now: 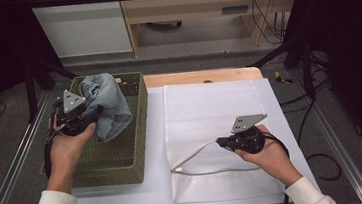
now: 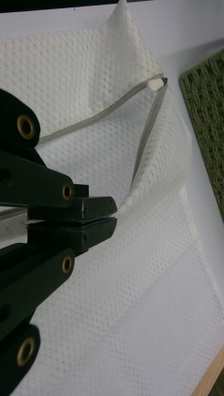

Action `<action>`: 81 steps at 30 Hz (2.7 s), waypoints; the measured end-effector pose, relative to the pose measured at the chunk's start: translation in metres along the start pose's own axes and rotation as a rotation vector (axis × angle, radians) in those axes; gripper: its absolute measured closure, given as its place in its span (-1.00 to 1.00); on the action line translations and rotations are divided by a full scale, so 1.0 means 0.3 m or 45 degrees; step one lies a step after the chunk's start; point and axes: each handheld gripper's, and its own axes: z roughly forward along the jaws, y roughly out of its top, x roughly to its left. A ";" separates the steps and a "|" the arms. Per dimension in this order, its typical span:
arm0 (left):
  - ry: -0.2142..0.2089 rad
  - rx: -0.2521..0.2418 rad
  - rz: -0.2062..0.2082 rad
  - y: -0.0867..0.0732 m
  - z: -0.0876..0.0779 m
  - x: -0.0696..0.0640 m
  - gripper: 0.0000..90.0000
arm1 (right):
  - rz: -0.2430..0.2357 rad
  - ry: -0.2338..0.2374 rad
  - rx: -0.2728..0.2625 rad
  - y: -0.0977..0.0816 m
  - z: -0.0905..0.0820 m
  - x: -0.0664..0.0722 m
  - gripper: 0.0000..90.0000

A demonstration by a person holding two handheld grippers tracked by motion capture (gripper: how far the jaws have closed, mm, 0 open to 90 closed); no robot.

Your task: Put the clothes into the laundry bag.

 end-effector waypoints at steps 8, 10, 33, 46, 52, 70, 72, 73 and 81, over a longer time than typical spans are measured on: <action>-0.053 -0.093 0.032 0.036 -0.085 -0.035 0.41 | -0.074 0.002 0.063 0.054 -0.013 0.013 0.97; -0.070 -0.109 0.039 0.051 -0.105 -0.045 0.41 | -0.087 0.003 0.064 0.069 -0.021 0.015 0.97; -0.204 -0.188 0.147 0.140 -0.166 -0.200 0.40 | -0.119 0.010 0.078 0.142 -0.075 -0.002 0.98; -0.226 -0.184 0.155 0.148 -0.155 -0.218 0.40 | -0.121 0.006 0.075 0.145 -0.078 0.000 0.98; -0.262 -0.218 0.144 0.163 -0.168 -0.252 0.40 | -0.114 0.011 0.080 0.145 -0.078 -0.002 0.98; -0.414 -0.241 0.209 0.222 -0.119 -0.407 0.39 | -0.066 0.065 0.109 0.167 -0.041 -0.042 0.98; -0.433 -0.243 0.201 0.225 -0.109 -0.421 0.39 | -0.065 0.066 0.114 0.167 -0.039 -0.043 0.98; -0.446 -0.242 0.204 0.226 -0.106 -0.431 0.39 | -0.060 0.069 0.117 0.167 -0.038 -0.043 0.98; -0.527 -0.257 0.215 0.206 -0.117 -0.494 0.39 | -0.029 0.091 0.106 0.164 -0.035 -0.065 0.98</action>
